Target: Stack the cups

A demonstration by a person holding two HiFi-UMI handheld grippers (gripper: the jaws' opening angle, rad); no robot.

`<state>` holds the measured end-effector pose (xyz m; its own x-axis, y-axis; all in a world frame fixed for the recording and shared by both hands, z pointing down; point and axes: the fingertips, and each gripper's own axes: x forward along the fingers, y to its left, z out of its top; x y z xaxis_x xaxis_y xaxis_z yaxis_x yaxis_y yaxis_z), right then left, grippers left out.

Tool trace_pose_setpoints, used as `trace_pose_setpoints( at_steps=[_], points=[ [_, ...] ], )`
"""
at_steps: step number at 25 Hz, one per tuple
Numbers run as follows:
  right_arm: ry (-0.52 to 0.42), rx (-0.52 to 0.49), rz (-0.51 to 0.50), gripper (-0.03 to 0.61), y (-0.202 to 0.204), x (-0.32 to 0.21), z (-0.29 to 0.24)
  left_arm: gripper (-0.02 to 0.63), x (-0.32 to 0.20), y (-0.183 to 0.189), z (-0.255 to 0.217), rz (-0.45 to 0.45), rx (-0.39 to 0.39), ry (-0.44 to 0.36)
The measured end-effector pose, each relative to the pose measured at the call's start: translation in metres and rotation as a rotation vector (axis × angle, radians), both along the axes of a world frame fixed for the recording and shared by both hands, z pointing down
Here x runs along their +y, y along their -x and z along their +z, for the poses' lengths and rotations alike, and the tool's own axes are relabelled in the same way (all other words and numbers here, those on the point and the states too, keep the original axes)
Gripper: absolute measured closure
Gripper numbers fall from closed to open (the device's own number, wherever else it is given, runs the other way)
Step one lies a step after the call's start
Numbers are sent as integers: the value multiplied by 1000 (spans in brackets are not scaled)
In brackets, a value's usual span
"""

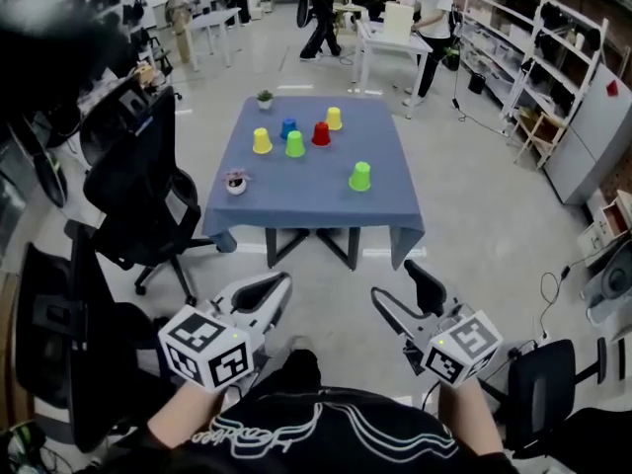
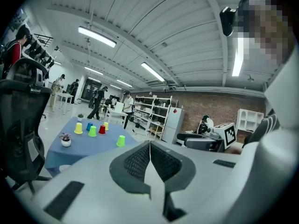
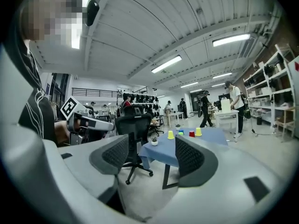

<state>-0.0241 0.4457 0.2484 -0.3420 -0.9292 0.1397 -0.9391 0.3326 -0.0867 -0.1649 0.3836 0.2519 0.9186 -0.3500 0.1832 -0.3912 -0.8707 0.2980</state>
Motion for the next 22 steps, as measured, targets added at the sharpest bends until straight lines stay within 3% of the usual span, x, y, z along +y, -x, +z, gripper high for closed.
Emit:
trace_pose_setpoints(
  at_steps=[14, 22],
  points=[
    [139, -58, 72, 268, -88, -179, 66, 588, -191, -83, 63, 5, -66, 99],
    [226, -39, 118, 269, -122, -270, 111, 588, -286, -115, 97, 27, -104, 109]
  ],
)
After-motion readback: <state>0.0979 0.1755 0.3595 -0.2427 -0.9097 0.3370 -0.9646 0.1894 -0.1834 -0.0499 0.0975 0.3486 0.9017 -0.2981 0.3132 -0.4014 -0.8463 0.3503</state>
